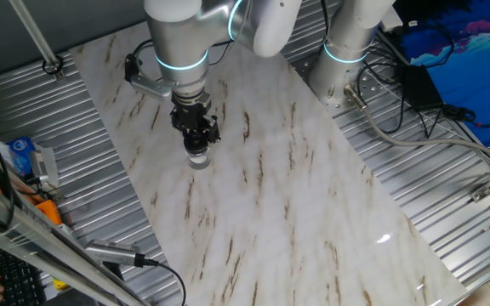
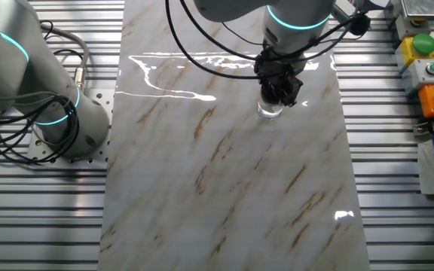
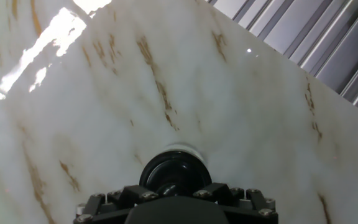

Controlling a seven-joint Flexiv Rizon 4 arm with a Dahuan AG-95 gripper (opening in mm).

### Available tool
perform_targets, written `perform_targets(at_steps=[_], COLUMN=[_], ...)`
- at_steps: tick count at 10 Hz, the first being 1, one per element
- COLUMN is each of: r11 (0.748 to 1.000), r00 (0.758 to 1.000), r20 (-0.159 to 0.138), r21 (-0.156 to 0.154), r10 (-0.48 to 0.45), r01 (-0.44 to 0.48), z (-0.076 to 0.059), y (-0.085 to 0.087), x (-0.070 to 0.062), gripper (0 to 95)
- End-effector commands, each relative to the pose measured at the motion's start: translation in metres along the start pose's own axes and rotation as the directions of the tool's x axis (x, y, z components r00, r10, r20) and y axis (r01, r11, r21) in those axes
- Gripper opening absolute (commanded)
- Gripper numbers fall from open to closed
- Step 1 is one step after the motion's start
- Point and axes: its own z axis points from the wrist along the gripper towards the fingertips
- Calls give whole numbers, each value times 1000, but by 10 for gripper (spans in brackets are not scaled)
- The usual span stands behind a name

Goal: Unscrew the lid from the jar

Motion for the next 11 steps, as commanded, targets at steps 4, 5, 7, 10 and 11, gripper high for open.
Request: perform_targets(at_steps=[4, 5, 7, 10, 11], r11=[1000, 999, 994, 978, 963], r00=[1000, 999, 994, 978, 963], r20=[-14, -15, -12, -16, -21], r21=[17, 18, 16, 16, 18], r10=[-22, -36, -105, -209, -269], r01=[22, 36, 106, 209, 269], z=[1, 1, 0, 0, 0], y=[0, 0, 1, 1, 1], x=[-1, -1, -1, -1, -1], gripper=[0, 0, 0, 0, 0])
